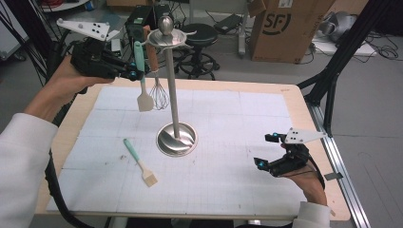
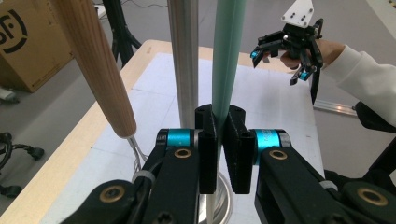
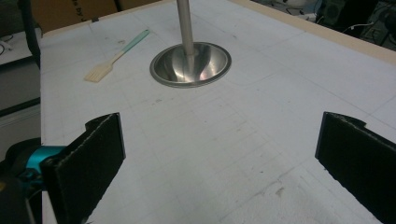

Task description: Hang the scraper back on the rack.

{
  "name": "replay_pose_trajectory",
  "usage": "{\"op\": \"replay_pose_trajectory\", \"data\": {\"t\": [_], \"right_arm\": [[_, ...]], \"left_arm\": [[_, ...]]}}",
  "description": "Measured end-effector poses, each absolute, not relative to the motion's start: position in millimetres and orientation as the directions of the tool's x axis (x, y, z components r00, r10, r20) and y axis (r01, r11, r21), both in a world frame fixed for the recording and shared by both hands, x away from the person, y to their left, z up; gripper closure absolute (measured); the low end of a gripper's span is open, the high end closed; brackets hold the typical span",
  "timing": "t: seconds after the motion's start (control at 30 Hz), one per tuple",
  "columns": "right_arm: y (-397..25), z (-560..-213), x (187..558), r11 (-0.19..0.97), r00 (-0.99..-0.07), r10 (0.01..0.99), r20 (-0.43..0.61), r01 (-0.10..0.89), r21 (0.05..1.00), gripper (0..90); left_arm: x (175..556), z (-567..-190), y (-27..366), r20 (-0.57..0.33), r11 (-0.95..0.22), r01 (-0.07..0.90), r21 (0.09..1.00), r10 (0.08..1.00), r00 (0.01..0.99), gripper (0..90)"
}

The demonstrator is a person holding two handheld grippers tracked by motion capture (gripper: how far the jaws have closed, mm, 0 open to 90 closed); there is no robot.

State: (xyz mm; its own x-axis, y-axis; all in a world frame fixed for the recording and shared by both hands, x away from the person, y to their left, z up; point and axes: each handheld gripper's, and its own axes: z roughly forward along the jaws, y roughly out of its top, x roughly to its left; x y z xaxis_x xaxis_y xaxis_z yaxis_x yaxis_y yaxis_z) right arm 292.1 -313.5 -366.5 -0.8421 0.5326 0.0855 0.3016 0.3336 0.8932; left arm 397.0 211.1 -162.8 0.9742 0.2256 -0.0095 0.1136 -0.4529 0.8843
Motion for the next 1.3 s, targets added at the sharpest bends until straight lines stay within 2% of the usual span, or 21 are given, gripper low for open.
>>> {"op": "replay_pose_trajectory", "data": {"t": [0.93, 1.3], "right_arm": [[-308, -363, 292, 0.326, -0.852, 0.517, 0.077, 0.279, 0.904, 0.3], [-307, -362, 292, 0.326, -0.857, 0.51, 0.073, 0.272, 0.905, 0.2]], "left_arm": [[353, -149, 195, 0.015, -0.485, 0.075, 0.871, 0.18, 0.984, 84.3], [354, -149, 175, -0.031, -0.497, 0.115, 0.86, 0.174, 0.984, 84.3]]}}
